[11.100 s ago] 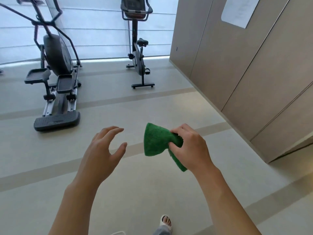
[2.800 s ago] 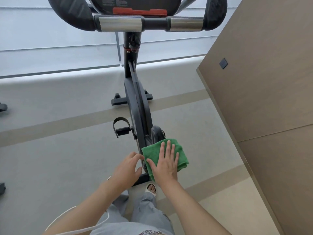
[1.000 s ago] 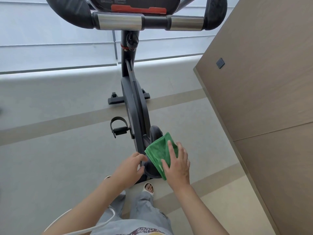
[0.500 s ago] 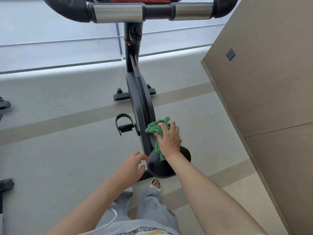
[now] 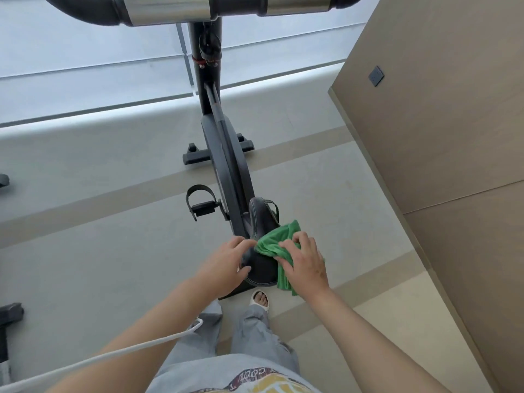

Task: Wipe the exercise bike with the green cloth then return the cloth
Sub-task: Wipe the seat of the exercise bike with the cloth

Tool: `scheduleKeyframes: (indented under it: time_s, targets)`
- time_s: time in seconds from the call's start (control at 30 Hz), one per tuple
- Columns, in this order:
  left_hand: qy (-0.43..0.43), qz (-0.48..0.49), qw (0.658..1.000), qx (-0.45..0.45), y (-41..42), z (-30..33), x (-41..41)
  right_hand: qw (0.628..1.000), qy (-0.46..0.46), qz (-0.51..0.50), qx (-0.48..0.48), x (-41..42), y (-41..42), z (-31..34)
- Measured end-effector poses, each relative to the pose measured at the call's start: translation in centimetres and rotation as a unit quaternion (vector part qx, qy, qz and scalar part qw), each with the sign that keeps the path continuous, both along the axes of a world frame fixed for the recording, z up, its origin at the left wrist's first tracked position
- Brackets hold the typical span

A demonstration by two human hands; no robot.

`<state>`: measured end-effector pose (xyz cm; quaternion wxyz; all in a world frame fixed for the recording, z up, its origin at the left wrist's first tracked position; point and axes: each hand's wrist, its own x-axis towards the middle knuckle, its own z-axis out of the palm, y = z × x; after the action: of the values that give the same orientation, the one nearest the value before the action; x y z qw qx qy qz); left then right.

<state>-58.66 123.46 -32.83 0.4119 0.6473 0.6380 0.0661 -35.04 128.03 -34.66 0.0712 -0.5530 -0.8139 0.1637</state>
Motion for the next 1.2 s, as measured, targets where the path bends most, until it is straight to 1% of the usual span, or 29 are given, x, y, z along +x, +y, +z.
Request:
scheduleKeyframes:
  time_s: [0.13,0.2,0.3,0.37,0.43,0.5,0.53,0.57,0.63,0.73,0.83,0.9,1.07,1.13,1.2]
  targets:
    - [0.042,-0.060,0.997,0.015,0.7,-1.3,1.3,1.000,0.004,-0.021,-0.003,1.9,-1.2,-0.4]
    - [0.053,-0.065,0.996,0.024,0.9,-1.7,1.5,0.999,0.008,-0.032,-0.005,1.2,-0.7,-0.4]
    - [0.062,-0.062,0.996,0.030,1.2,-2.2,1.4,0.996,0.020,-0.082,-0.024,-0.8,1.7,-0.6]
    - [0.064,-0.060,0.996,0.030,1.3,-2.3,1.3,0.993,0.018,-0.108,-0.049,-2.4,4.5,-1.0]
    - [0.057,-0.058,0.996,0.027,1.5,-2.2,1.3,0.987,0.017,-0.129,-0.099,-3.8,7.5,-1.4]
    - [0.053,-0.052,0.997,0.023,1.5,-2.0,1.4,0.980,0.025,-0.129,-0.153,-4.2,9.1,-1.7]
    - [0.052,-0.051,0.997,0.020,1.5,-1.8,1.4,0.979,0.029,-0.120,-0.161,-3.9,9.1,-1.8]
    - [0.050,-0.050,0.997,0.017,1.6,-1.8,1.4,0.982,0.031,-0.107,-0.155,-3.3,8.6,-1.7]
    - [0.047,-0.049,0.998,0.015,1.7,-1.7,1.4,0.990,0.032,-0.078,-0.110,-1.4,6.5,-1.3]
    - [0.046,-0.049,0.998,0.018,1.7,-1.6,1.5,0.994,0.053,-0.081,-0.049,2.1,1.8,-0.9]
    - [0.044,-0.046,0.998,0.021,1.7,-1.8,1.4,0.991,0.065,-0.101,-0.056,3.7,-1.8,-0.7]
    - [0.035,-0.045,0.998,0.024,1.6,-1.9,1.4,0.991,0.055,-0.112,-0.054,3.4,-2.4,-0.8]
    - [0.031,-0.037,0.999,0.023,1.5,-2.1,1.6,0.991,0.035,-0.127,-0.038,0.7,1.8,-0.7]
    - [0.028,-0.038,0.999,0.025,1.3,-2.1,1.6,0.988,0.026,-0.136,-0.066,-0.9,5.0,-0.8]
    - [0.026,-0.038,0.999,0.024,1.3,-2.1,1.6,0.981,0.024,-0.135,-0.134,-2.3,8.2,-1.2]
